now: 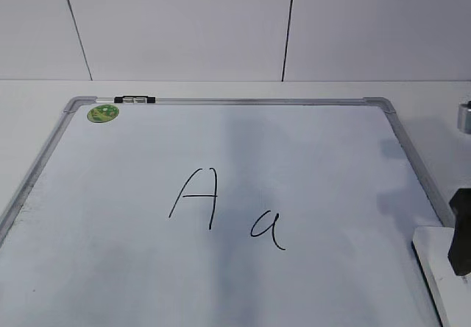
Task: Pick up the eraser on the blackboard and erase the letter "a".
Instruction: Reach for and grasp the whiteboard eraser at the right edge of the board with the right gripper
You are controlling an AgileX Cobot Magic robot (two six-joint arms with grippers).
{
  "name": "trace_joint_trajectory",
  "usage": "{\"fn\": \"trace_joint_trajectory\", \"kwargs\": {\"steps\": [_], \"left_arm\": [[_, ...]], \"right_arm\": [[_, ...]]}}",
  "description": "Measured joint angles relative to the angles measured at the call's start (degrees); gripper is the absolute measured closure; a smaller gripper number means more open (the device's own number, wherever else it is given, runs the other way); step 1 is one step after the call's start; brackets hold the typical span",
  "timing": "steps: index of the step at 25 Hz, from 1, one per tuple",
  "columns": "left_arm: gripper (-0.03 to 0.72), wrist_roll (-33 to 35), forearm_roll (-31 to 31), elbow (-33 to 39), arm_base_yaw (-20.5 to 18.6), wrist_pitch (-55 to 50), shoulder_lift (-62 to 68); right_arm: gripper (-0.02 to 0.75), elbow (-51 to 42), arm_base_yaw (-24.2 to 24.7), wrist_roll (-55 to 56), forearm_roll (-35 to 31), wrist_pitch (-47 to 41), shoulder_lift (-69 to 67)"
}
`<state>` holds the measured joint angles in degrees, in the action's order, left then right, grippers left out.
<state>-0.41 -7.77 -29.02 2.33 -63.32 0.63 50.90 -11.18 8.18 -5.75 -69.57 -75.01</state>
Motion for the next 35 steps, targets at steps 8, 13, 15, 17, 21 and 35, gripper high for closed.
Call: {"fn": "trace_joint_trajectory", "kwargs": {"steps": [8, 13, 15, 17, 21, 35], "left_arm": [[0.382, 0.0, 0.0, 0.0, 0.0, 0.0, 0.0], [0.382, 0.0, 0.0, 0.0, 0.0, 0.0, 0.0], [0.382, 0.0, 0.0, 0.0, 0.0, 0.0, 0.0], [0.382, 0.0, 0.0, 0.0, 0.0, 0.0, 0.0], [0.382, 0.0, 0.0, 0.0, 0.0, 0.0, 0.0], [0.382, 0.0, 0.0, 0.0, 0.0, 0.0, 0.0]], "right_arm": [[0.076, -0.4, -2.2, 5.2, 3.7, 2.2, -2.4], [0.082, -5.1, -2.2, 6.1, 4.1, 6.8, -2.4], [0.083, -6.8, -2.2, 6.3, 4.1, 8.5, -2.4], [0.083, -7.9, -2.2, 6.5, 4.0, 9.8, -2.4], [0.084, -8.1, -2.2, 6.5, 3.8, 12.5, -2.4], [0.085, -8.1, -2.2, 6.9, 4.2, 16.3, -4.4]]}}
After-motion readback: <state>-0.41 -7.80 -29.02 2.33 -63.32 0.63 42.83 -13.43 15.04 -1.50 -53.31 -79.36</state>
